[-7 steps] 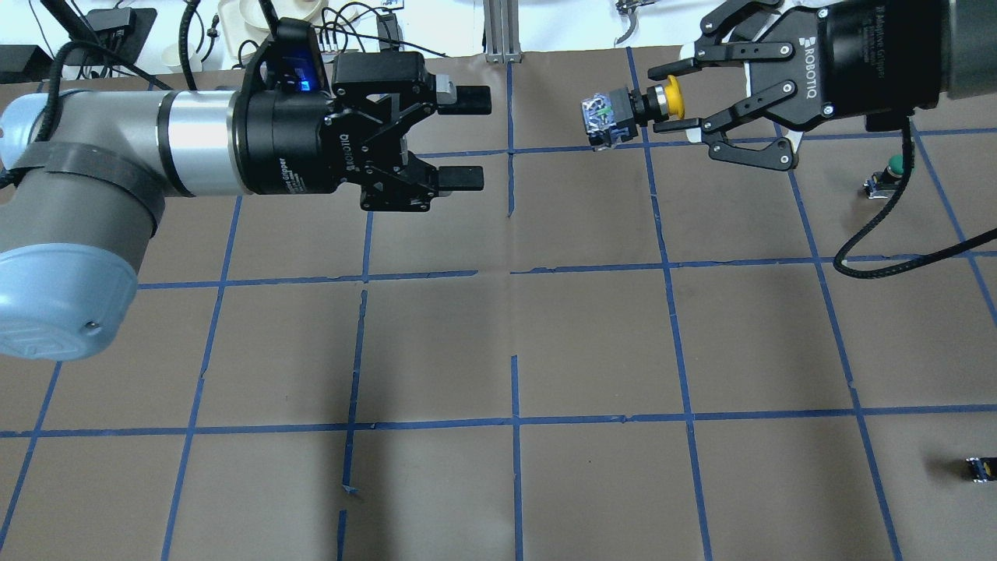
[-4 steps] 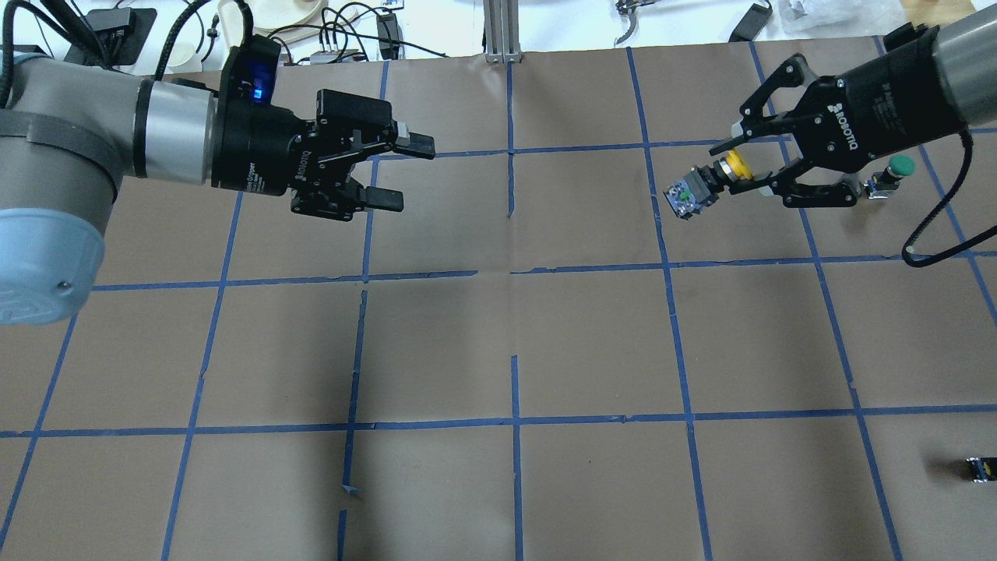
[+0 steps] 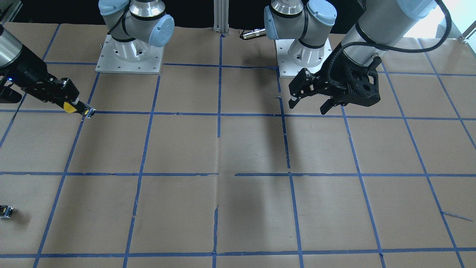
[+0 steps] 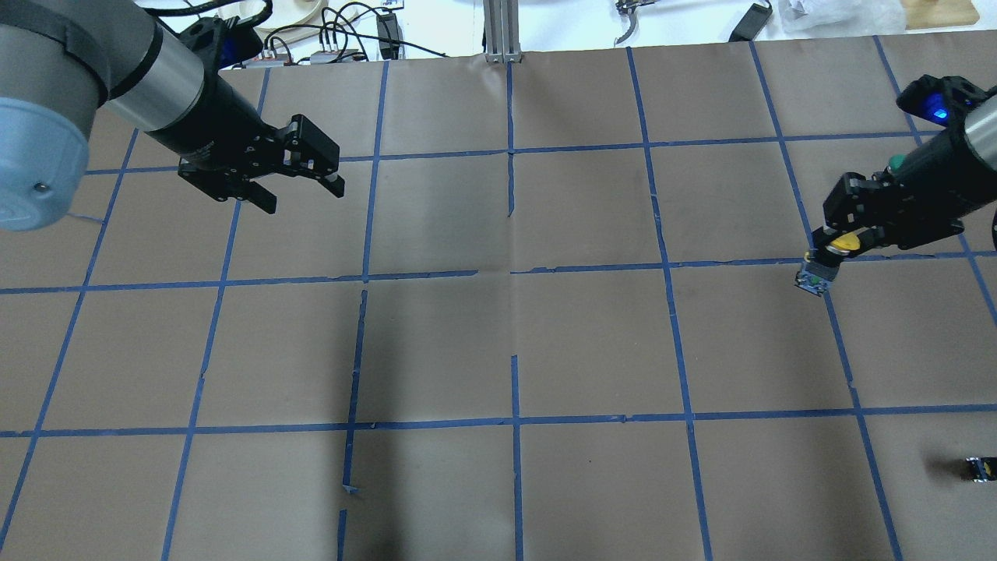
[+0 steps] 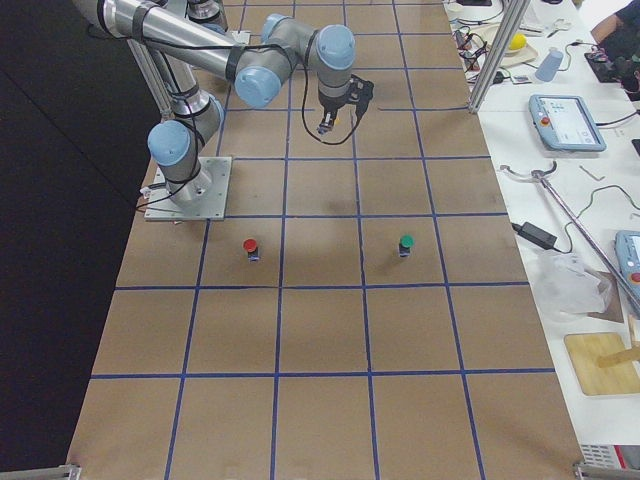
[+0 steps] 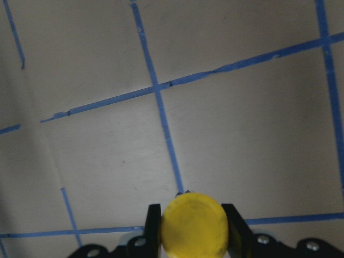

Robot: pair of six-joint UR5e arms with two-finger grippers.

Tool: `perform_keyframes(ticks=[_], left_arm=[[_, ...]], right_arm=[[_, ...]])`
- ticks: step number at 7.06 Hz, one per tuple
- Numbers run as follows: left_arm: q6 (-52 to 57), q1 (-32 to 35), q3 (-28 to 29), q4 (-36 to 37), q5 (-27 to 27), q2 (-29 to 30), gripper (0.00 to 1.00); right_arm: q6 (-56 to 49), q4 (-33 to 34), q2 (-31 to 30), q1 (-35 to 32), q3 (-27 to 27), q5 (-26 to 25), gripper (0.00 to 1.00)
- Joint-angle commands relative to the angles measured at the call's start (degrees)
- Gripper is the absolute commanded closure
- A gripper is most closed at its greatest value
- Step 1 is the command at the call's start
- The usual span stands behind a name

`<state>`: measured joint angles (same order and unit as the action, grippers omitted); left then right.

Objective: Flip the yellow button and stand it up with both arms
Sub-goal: 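Carry the button with the right gripper toward the green button while the left arm withdraws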

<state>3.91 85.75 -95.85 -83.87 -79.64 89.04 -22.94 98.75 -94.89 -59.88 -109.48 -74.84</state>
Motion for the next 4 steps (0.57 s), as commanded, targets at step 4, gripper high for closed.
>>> perform_keyframes(ticks=[4], left_arm=[[1.2, 3.6, 9.2, -11.7, -12.5, 0.2, 0.03]], right_arm=[[-35.2, 25.2, 13.0, 16.4, -4.3, -4.7, 0.72]])
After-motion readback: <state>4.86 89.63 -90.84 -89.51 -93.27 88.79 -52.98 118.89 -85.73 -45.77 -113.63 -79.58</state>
